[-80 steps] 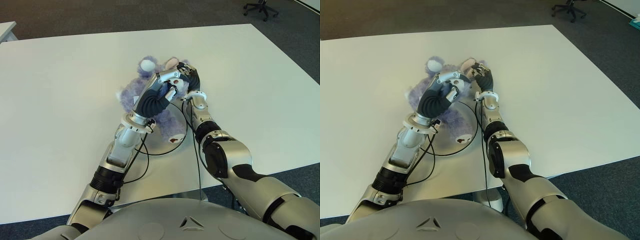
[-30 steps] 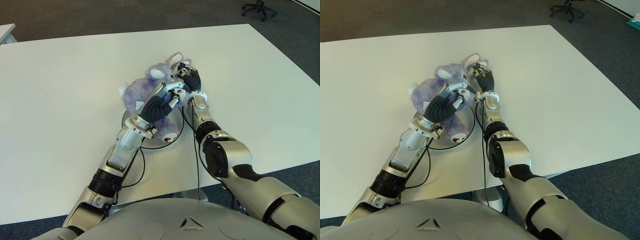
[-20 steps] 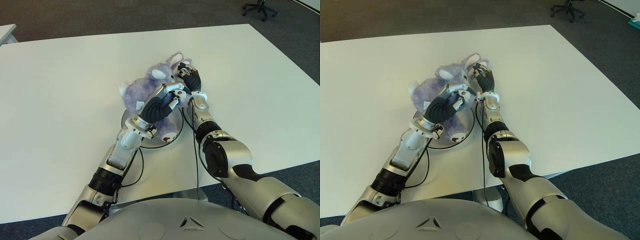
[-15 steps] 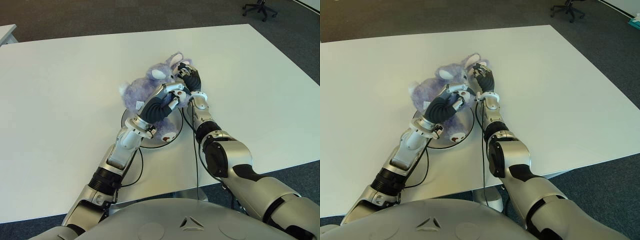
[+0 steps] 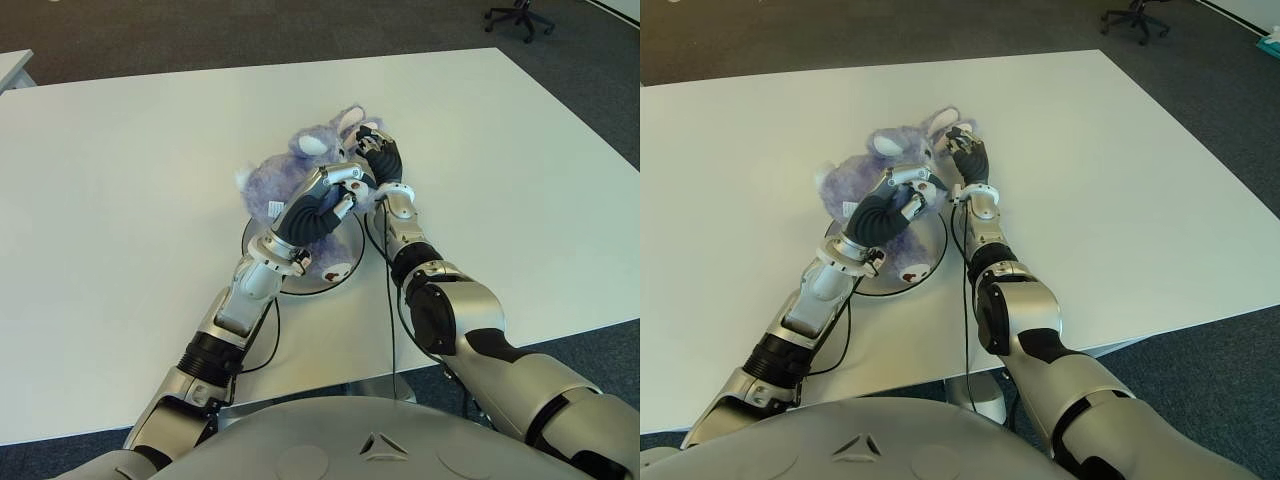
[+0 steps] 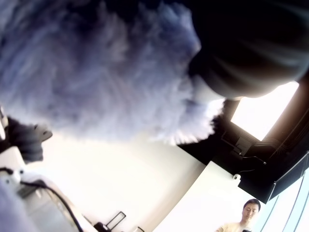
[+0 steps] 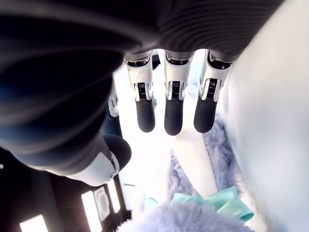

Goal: Put the doll into the plate.

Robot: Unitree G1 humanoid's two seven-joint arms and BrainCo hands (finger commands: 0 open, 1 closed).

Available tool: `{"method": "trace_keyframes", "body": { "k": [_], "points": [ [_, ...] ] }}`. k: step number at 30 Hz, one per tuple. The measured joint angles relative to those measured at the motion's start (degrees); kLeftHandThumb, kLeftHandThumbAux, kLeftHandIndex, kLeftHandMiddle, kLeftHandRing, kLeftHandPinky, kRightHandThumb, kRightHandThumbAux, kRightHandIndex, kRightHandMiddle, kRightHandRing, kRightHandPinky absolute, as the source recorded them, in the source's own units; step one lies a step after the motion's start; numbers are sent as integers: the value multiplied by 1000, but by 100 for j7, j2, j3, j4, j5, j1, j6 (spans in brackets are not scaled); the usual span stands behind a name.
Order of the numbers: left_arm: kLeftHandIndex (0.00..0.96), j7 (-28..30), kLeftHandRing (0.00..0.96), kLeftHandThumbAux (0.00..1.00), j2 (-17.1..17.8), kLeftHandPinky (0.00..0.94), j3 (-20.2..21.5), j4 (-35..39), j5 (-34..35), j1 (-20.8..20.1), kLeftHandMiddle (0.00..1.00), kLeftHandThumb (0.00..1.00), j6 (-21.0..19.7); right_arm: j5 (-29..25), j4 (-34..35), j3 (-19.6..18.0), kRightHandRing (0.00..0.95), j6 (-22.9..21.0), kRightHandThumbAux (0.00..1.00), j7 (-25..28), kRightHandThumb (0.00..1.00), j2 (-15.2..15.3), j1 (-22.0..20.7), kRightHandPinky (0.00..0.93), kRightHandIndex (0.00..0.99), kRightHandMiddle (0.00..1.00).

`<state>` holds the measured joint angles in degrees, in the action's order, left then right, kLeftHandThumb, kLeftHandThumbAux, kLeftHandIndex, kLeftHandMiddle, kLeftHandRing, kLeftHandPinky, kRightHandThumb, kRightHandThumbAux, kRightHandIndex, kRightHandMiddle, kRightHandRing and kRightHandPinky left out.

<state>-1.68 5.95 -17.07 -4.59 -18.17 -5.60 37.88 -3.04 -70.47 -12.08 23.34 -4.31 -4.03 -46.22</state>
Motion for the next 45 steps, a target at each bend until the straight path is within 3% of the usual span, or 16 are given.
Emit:
{"method": "trace_keyframes", "body": {
  "k": [5,7,8,16,30,38,45],
  "points": [
    [258,-141,407,614,-18,380,23,-113,-71,-32,479,934,202,0,-9,-1,177,0,738,1,698,0,0,218,398,181],
    [252,-160,397,406,-20,379,28,-140,-72,-42,425,669,242,0,-12,-2,176,0,738,1,697,0,0,220,398,180],
    [251,-161,395,384,-21,378,30,-158,-69,-49,417,641,259,0,-14,-2,175,0,738,1,697,0,0,221,398,180],
    [239,-161,374,392,-34,356,35,-223,-41,-75,383,651,316,14,-18,-2,179,0,738,-4,698,0,4,224,398,187],
    [121,-166,310,409,-49,299,42,-268,-44,-95,303,594,362,90,-17,41,193,1,739,-94,691,1,9,256,398,186],
    [84,-192,295,403,-49,284,44,-292,-53,-107,287,587,404,101,-17,72,187,1,740,-108,689,2,11,228,397,185],
    [45,-194,226,389,-49,200,43,-294,-90,-107,227,539,412,101,-17,85,191,1,740,-117,692,2,12,240,397,193]
  ]
}}
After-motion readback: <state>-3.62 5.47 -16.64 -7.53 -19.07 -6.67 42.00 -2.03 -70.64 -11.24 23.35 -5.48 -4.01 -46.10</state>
